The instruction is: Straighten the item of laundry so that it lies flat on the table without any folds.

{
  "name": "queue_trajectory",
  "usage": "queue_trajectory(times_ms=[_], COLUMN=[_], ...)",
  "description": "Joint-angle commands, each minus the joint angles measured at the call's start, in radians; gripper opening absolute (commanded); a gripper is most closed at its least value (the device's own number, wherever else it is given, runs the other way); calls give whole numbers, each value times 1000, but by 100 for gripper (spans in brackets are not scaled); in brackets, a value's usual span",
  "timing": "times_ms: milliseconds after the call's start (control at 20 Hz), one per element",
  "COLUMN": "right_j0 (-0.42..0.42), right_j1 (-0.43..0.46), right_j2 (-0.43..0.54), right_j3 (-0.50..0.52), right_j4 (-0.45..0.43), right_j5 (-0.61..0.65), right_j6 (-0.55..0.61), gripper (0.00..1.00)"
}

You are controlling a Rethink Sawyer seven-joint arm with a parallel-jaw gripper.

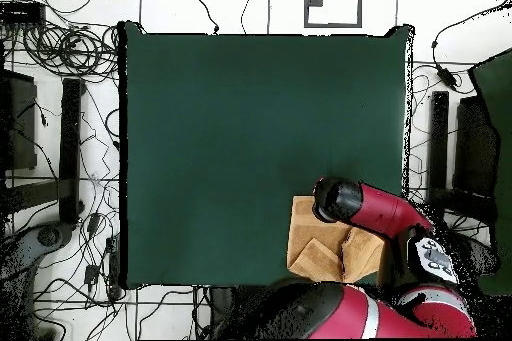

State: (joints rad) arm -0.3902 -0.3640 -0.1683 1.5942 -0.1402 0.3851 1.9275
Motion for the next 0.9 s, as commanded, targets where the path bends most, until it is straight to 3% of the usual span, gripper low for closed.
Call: queue_trajectory(times_ms=[50, 900], right_j0=[-91, -76], right_j1=[409, 367], right_j2=[69, 116], right_j3=[-115, -138], right_j4=[-97, -18], right_j5=[-456, -248], right_j6=[114, 106], gripper=[0, 0])
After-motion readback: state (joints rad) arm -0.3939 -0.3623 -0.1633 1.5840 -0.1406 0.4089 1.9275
